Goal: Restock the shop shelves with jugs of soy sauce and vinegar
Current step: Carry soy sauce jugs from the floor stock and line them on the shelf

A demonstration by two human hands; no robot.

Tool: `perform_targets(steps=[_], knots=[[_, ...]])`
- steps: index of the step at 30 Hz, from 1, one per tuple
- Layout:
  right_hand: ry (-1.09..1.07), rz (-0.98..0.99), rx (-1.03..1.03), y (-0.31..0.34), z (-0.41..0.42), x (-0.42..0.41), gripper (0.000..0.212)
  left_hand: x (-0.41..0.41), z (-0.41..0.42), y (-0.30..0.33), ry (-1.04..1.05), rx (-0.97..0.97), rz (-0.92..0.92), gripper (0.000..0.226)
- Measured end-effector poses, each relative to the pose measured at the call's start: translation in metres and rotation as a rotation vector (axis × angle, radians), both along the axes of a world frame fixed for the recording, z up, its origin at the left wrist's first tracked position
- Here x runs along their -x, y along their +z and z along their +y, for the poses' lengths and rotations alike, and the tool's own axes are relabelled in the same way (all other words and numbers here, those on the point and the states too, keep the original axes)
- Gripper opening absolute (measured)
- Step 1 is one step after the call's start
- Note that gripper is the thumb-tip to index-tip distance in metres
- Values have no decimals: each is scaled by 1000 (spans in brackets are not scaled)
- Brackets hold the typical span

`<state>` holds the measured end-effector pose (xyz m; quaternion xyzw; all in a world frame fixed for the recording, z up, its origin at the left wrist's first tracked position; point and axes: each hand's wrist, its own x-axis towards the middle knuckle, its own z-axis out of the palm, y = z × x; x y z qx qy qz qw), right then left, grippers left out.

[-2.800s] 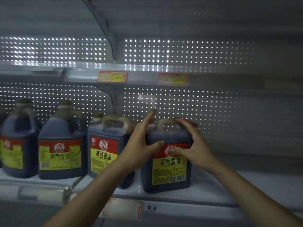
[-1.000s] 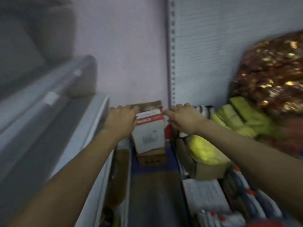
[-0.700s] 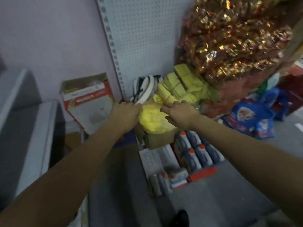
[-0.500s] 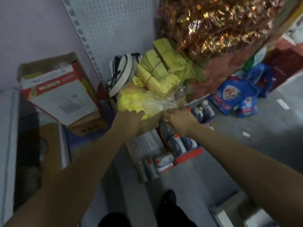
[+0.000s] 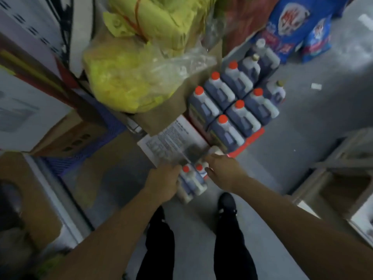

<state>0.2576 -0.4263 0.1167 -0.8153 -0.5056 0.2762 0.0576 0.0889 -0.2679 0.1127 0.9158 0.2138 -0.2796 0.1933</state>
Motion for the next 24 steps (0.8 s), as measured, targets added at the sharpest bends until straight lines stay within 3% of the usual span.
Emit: perform_targets(steps=[3, 7, 11, 14, 20, 24], knots=[[-124, 106, 97, -65, -14, 24, 32, 19, 9, -58, -40, 39, 96, 31], [-258, 192, 137, -138, -33, 62, 29, 36, 22, -127, -62, 43, 137, 53], [-270, 199, 201, -193, -47, 108, 48, 40, 33, -179, -42, 95, 170, 69], [-303, 233, 258, -227, -46, 138, 40, 37, 39, -215, -50, 147, 183, 72], [-507, 293, 140, -270, -28, 177, 20, 27, 48, -264, -55, 262, 127, 73], [-656, 293, 14, -283, -22, 190, 24, 31, 60, -285, -49, 360, 93, 71]])
